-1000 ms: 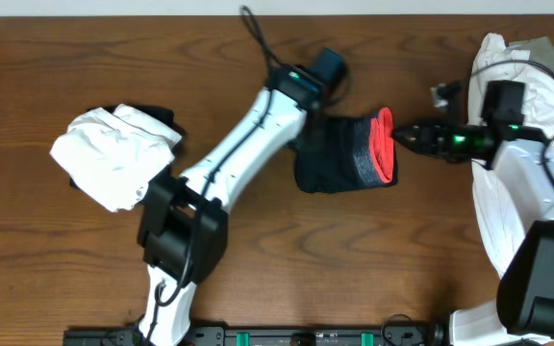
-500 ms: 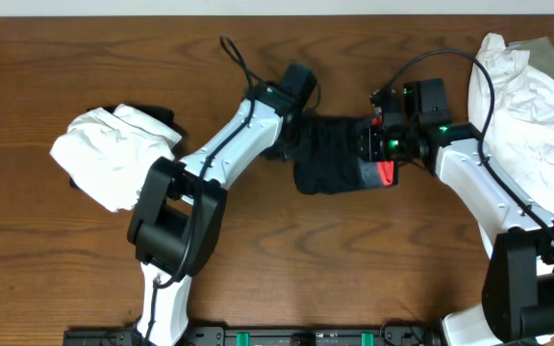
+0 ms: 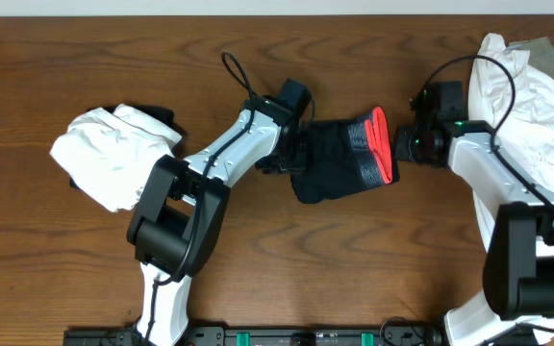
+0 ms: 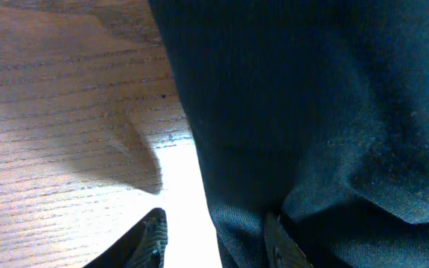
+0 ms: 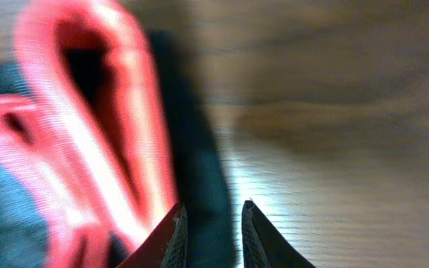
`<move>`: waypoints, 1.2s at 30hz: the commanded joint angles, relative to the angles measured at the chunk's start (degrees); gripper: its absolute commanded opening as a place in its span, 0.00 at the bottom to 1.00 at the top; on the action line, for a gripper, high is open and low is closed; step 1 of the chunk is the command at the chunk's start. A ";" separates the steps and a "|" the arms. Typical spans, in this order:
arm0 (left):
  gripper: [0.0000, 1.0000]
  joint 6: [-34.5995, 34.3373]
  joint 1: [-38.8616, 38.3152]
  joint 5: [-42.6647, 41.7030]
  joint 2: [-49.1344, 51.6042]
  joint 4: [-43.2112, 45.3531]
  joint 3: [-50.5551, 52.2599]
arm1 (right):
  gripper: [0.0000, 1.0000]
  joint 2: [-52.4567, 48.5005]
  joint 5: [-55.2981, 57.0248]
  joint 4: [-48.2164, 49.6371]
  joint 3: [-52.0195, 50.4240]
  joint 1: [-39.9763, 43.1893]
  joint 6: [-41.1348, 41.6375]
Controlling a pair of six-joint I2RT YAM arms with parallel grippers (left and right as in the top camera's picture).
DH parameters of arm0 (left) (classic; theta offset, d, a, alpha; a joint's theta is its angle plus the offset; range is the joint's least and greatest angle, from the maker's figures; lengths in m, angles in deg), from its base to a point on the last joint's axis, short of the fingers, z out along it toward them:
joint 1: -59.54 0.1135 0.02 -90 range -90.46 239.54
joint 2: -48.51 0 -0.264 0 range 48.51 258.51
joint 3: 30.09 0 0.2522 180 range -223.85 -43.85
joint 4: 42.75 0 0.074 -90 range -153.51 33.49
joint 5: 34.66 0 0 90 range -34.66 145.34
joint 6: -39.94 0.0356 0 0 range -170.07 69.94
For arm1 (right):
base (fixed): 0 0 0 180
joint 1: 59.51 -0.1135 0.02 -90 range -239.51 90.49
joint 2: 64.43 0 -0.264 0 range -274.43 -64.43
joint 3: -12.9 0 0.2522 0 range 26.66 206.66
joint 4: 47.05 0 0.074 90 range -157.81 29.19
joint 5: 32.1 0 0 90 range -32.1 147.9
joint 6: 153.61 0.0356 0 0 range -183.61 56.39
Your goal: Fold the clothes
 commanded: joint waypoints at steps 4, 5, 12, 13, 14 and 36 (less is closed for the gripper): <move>0.45 1.07 0.13 -0.63 -0.22 -0.48 0.02 | 0.20 9.73 -23.02 -0.76 0.85 -0.09 -5.44; 0.45 1.05 0.13 -0.87 -0.22 -0.46 -0.33 | 0.19 10.01 -23.43 -1.49 0.85 -0.55 -5.44; 0.59 0.63 0.13 -1.05 -0.22 0.26 -2.29 | 0.25 5.35 -19.12 -6.08 0.44 -5.75 -7.41; 0.61 0.63 0.13 -1.03 -0.22 0.42 -2.27 | 0.28 3.78 -17.46 -6.08 0.33 -6.54 -7.41; 0.63 0.66 0.13 -1.01 -0.22 0.44 -2.27 | 0.35 2.21 -16.17 -6.03 0.28 -7.17 -7.41; 0.64 -1.55 0.61 -5.35 -1.75 1.31 -2.29 | 0.31 -8.76 -14.71 3.30 0.31 0.07 -1.77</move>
